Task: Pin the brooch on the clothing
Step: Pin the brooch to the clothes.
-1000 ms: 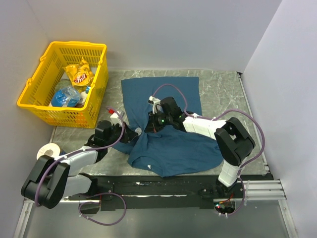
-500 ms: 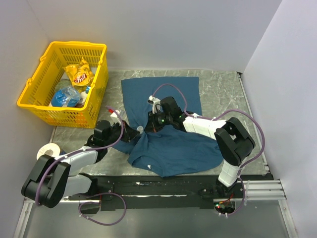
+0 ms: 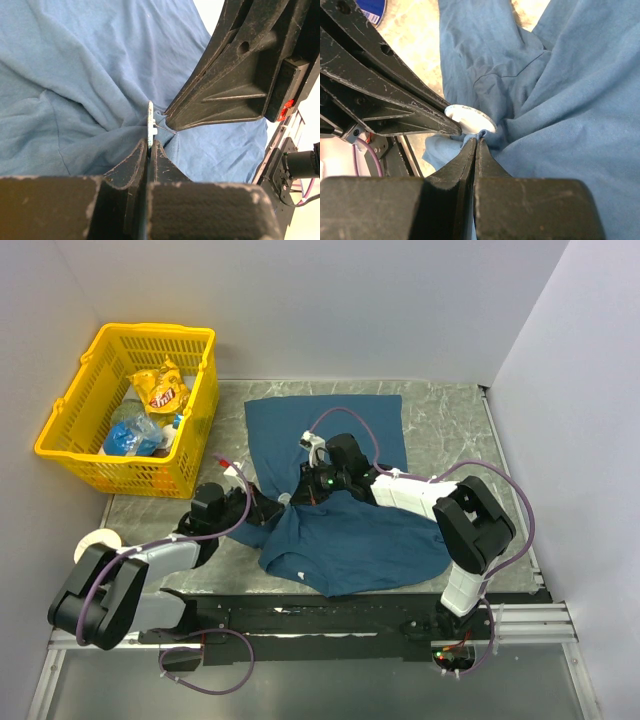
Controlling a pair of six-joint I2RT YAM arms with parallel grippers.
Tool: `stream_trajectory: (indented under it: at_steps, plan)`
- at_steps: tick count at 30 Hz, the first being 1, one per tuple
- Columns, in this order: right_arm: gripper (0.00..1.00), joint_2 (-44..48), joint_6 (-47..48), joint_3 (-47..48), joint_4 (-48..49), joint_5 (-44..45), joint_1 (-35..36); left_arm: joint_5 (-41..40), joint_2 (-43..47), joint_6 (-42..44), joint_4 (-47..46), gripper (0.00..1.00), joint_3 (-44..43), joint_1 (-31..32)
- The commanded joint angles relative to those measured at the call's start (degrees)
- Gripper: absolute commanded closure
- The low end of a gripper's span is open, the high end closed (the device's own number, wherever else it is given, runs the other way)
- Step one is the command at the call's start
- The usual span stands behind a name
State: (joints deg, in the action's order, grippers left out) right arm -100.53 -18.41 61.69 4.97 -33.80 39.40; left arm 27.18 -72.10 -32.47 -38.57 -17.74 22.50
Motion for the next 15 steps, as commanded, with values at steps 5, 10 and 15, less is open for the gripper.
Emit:
stream_trajectory:
  at_steps: [5, 10, 15]
  plan:
    - [1.0, 0.8, -2.1, -0.4, 11.1, -5.4, 0.7, 4.5, -0.9, -2.5, -6.4, 0.99, -1.0, 3.8]
    - [1.0, 1.0, -1.7, -0.4, 9.8, -3.5, 0.7, 5.5, 0.0, -3.9, -7.9, 0.99, -1.1, 4.3]
    - [1.0, 1.8, -0.9, -0.3, 7.1, 0.4, 0.7, 6.2, 2.2, -4.9, -8.1, 0.99, -1.2, 4.3]
